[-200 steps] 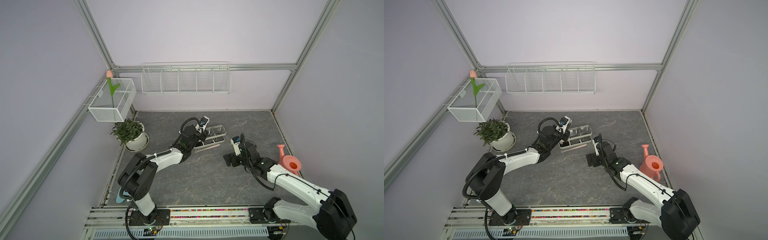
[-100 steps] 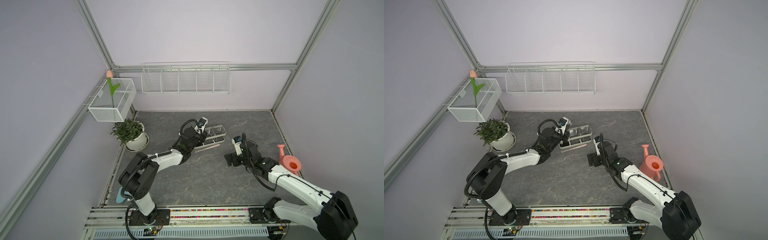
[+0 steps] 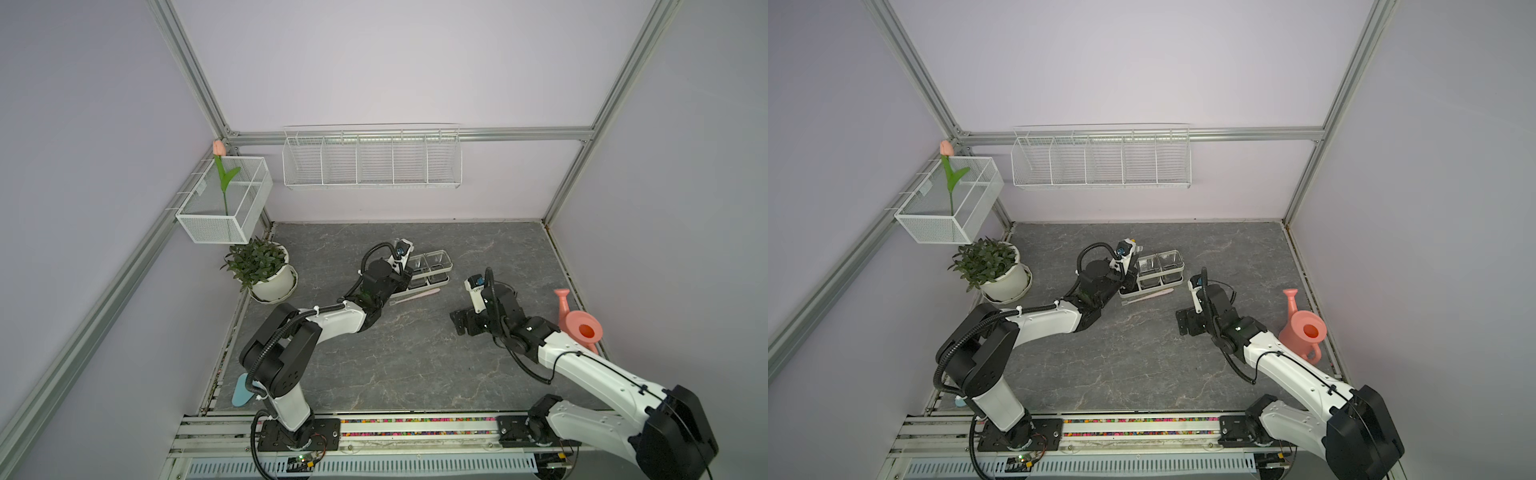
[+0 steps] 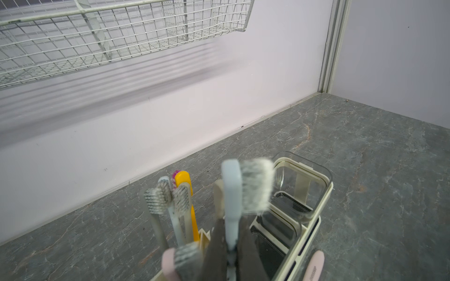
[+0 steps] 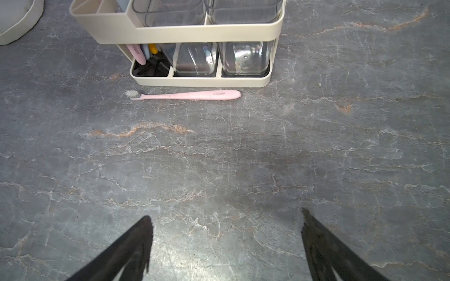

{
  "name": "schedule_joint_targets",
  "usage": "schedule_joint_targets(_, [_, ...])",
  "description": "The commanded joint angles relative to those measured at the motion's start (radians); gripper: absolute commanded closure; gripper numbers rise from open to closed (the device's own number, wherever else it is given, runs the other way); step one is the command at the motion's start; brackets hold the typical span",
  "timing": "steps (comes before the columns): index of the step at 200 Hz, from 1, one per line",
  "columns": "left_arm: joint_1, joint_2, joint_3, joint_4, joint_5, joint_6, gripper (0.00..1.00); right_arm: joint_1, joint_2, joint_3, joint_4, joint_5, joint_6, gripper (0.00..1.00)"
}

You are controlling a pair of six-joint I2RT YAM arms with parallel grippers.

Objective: Place the toothbrush into the toothbrush holder
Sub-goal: Place the toothbrush in the toothbrush holder.

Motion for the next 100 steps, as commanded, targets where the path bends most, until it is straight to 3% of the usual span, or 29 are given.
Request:
schedule_joint_targets(1, [-0.003, 0.022, -0.015, 0.044, -0.007, -0.019, 0.87, -0.008, -0.022, -0.015, -0.01, -0.012, -0.017, 0.03])
schedule_joint_targets(31, [-0.004, 0.033, -0.018, 0.056, -0.007, -0.025, 0.88, -0.01, -0.031, -0.013, -0.023, -0.016, -0.019, 0.03])
schedule_joint_targets(76, [-0.003, 0.033, -0.017, 0.052, -0.002, -0.035, 0.73, -0.013, -0.058, -0.025, -0.037, -0.01, -0.021, 0.03])
schedule_joint_targets(100, [-0.003, 0.03, -0.018, 0.054, 0.001, -0.036, 0.72, -0.014, -0.061, -0.029, -0.034, -0.016, -0.021, 0.03])
